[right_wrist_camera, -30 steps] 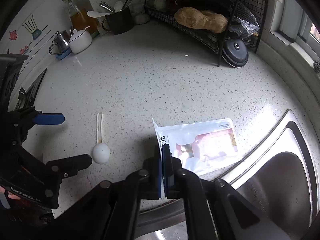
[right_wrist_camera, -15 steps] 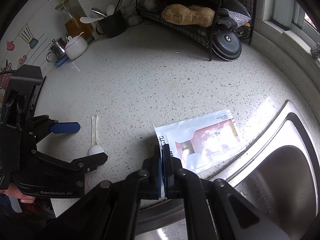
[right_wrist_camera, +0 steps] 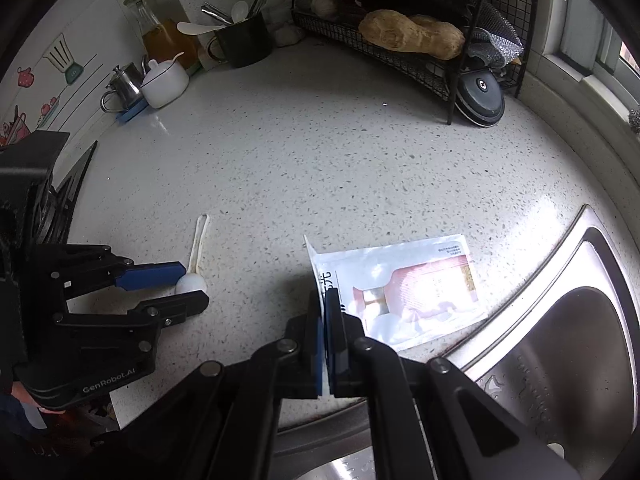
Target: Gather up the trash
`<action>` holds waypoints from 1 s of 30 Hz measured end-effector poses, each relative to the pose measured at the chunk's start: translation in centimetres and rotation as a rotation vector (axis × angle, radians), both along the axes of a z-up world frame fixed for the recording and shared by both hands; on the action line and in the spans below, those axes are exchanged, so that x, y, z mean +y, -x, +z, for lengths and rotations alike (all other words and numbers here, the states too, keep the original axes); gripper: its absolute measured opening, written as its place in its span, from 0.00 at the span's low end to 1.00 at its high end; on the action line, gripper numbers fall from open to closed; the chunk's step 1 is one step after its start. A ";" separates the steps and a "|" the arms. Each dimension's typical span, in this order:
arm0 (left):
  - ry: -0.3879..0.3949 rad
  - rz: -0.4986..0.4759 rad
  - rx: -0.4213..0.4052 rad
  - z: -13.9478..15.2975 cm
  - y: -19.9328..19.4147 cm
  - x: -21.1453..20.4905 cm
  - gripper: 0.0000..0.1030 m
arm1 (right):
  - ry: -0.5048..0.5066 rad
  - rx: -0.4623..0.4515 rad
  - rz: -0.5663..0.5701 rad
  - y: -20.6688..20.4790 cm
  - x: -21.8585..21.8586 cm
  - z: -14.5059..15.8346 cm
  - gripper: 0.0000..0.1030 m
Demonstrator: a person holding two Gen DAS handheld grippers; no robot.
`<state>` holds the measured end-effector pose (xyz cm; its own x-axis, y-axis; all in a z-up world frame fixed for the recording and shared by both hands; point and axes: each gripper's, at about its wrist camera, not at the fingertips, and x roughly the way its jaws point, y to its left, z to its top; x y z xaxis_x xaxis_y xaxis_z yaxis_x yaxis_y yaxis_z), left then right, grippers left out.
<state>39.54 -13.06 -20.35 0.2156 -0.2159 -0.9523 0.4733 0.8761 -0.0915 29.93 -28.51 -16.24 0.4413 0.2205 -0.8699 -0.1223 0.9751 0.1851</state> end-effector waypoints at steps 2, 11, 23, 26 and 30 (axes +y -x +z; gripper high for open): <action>0.009 0.012 -0.012 0.5 0.6 1.0 0.27 | -0.006 -0.003 0.008 0.3 0.9 0.3 0.01; 0.026 0.069 -0.060 3.8 3.7 7.3 0.27 | -0.004 -0.036 0.052 2.7 5.3 1.9 0.01; 0.026 0.144 -0.110 6.9 11.6 17.1 0.27 | -0.008 -0.088 0.130 7.8 14.3 3.4 0.01; 0.020 0.160 -0.121 7.4 13.6 19.4 0.27 | -0.016 -0.096 0.155 9.5 16.8 3.6 0.01; 0.013 0.183 -0.132 7.9 16.4 22.7 0.27 | -0.018 -0.112 0.182 11.6 19.9 3.8 0.01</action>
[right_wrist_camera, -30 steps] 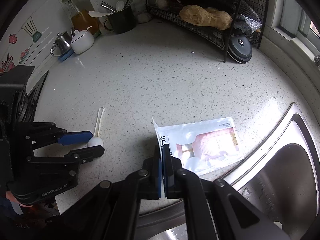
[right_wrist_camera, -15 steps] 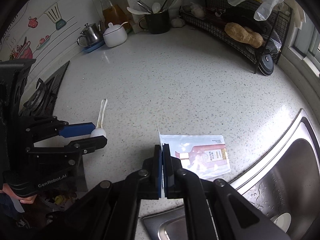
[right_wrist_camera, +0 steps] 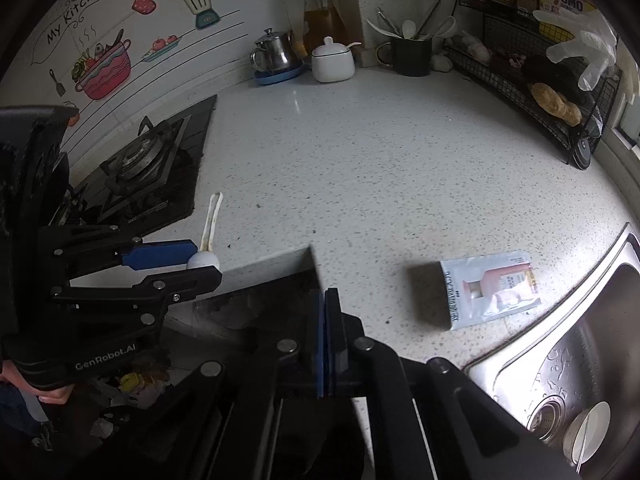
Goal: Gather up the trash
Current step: 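Carry the scoop in the left tool down to the red bucket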
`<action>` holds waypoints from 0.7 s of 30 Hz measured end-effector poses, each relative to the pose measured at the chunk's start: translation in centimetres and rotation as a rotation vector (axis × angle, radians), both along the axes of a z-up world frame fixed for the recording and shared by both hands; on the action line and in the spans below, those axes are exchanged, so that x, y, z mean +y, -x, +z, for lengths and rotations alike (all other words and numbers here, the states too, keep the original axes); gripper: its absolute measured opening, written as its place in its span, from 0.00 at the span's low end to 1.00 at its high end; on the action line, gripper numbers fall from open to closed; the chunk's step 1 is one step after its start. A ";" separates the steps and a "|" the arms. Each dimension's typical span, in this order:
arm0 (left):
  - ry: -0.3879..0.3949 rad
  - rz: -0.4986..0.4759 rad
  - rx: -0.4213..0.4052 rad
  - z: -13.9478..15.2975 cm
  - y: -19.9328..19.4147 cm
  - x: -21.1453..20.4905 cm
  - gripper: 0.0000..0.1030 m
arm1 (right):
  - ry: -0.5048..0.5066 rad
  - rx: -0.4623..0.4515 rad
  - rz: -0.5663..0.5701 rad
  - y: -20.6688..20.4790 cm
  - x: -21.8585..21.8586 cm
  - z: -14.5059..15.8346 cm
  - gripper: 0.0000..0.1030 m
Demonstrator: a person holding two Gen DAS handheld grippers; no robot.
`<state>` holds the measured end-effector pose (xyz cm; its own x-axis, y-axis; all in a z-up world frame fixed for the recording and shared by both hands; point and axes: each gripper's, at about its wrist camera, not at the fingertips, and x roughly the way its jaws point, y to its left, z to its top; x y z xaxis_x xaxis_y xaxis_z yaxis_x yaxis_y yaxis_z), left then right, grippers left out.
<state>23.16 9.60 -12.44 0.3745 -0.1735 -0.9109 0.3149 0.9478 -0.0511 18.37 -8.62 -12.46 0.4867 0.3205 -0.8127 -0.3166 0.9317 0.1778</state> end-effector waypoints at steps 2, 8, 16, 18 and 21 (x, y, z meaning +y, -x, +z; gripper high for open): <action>-0.005 0.013 -0.003 0.1 1.3 1.3 0.27 | -0.002 -0.004 0.012 1.0 1.3 0.1 0.01; -0.009 0.029 0.009 -0.4 4.8 4.4 0.27 | -0.003 0.002 0.023 3.6 3.8 -0.4 0.01; -0.006 0.048 0.081 -4.0 7.6 5.7 0.27 | 0.002 0.058 0.011 5.7 5.1 -3.5 0.01; -0.003 0.050 0.103 -5.6 8.0 5.5 0.27 | 0.000 0.080 0.004 6.0 5.1 -4.8 0.01; 0.001 0.049 0.137 -8.5 8.6 5.2 0.27 | 0.004 0.115 -0.010 6.2 4.9 -7.6 0.01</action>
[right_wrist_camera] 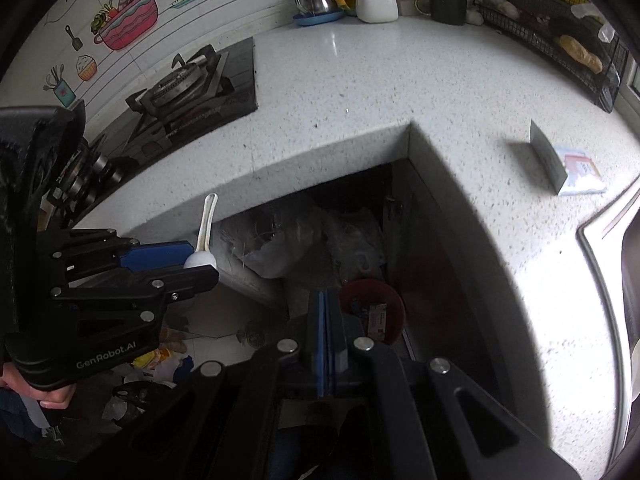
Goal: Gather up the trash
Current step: 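Carry the scoop in the left tool down to the red bucket, then open the left tool to drop the scoop into the red bucket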
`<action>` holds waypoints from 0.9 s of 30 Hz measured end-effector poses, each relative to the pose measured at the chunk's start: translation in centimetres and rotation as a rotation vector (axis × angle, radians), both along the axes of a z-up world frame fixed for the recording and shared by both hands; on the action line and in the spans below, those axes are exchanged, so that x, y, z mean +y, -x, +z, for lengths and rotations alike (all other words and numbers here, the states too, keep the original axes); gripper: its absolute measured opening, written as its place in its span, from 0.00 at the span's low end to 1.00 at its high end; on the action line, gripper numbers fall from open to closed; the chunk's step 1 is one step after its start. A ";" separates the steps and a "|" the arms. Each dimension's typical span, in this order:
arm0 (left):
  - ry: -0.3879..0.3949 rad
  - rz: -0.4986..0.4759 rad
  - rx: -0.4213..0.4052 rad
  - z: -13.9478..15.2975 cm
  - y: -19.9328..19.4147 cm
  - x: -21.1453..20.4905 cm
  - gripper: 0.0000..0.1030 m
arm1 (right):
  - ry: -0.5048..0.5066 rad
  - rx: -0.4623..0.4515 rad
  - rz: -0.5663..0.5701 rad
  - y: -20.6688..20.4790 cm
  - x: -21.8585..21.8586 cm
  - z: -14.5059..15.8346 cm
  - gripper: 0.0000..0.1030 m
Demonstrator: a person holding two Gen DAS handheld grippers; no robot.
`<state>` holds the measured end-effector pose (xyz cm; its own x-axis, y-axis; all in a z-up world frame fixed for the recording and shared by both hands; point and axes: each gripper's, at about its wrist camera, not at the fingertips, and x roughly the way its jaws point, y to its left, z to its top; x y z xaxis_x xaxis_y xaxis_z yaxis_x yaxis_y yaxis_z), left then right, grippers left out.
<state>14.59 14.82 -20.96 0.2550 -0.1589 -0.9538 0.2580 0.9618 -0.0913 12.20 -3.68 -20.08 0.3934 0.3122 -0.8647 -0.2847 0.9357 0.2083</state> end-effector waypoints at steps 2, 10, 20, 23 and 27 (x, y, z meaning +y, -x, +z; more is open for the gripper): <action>0.001 -0.003 0.019 -2.4 0.2 -0.4 0.27 | 0.008 0.015 -0.005 0.2 -0.2 -2.2 0.01; -0.010 -0.039 0.063 -13.0 -0.4 -3.0 0.27 | 0.033 0.071 -0.015 -0.1 -1.7 -12.7 0.01; -0.029 -0.061 0.065 -23.6 -3.1 -5.7 0.27 | 0.053 0.064 -0.027 -3.2 -3.2 -22.9 0.01; -0.052 -0.085 0.057 -25.9 -4.1 -6.6 0.27 | 0.049 0.073 -0.045 -4.2 -3.9 -24.8 0.01; -0.054 -0.100 0.054 -27.1 -4.6 -7.1 0.28 | 0.050 0.080 -0.033 -4.6 -4.1 -26.1 0.01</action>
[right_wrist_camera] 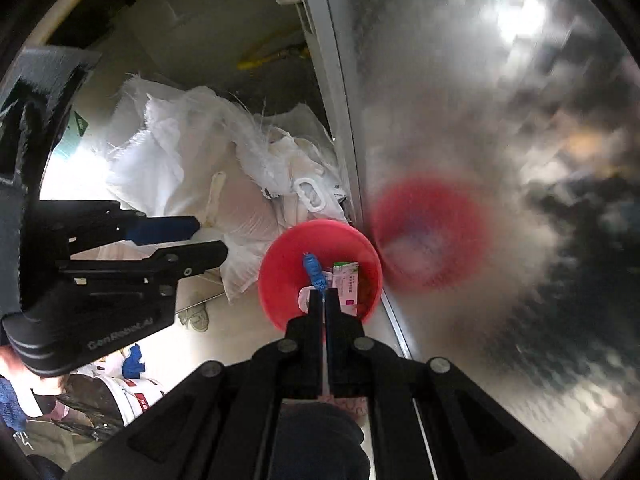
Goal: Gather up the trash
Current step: 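Open the left tool to drop the scoop into the red bucket, then raise both tools back up to the counter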
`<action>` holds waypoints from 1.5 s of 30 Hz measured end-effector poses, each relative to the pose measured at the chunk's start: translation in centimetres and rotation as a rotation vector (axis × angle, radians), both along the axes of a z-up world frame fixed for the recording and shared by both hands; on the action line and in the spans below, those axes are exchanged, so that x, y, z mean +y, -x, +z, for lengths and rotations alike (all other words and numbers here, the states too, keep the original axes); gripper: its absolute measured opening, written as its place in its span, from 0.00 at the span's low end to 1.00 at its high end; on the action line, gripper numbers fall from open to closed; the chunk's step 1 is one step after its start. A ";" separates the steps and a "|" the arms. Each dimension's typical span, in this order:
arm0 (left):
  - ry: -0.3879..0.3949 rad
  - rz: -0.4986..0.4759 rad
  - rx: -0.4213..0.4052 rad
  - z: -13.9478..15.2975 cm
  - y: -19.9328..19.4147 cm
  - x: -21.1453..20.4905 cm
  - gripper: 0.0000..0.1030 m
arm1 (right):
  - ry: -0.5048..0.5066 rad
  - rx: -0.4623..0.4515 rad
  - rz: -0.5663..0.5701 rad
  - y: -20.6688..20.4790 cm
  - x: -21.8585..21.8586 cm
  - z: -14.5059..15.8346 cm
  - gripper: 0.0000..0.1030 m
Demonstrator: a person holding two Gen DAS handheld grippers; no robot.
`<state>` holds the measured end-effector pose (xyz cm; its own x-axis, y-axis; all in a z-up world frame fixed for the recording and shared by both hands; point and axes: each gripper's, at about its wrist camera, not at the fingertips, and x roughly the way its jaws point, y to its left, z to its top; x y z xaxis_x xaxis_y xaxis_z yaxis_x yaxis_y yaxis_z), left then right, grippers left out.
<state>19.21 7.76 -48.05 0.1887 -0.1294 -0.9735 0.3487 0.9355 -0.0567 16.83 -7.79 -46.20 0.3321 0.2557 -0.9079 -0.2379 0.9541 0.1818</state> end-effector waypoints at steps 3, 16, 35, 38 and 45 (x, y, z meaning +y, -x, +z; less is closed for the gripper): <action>0.030 0.013 0.000 0.0 -0.3 0.2 0.35 | -0.030 0.006 0.021 0.0 0.1 -0.1 0.01; -0.005 0.054 0.000 3.8 1.2 1.8 0.55 | 0.007 0.008 0.049 1.5 0.9 2.4 0.01; 0.006 0.135 -0.057 22.7 7.1 7.5 0.55 | 0.051 -0.046 0.059 6.9 5.3 18.9 0.58; 0.005 0.125 -0.072 25.1 7.3 7.7 0.55 | 0.055 -0.056 0.051 7.6 5.4 21.3 0.65; 0.012 0.110 -0.127 30.0 6.8 7.7 0.65 | 0.057 -0.104 0.006 7.9 4.6 26.0 0.83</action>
<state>12.44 15.49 -18.01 0.3241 -0.1129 -0.9393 0.2490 0.9680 -0.0304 8.92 -3.20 -20.20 0.4243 0.2070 -0.8815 -0.2580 0.9608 0.1014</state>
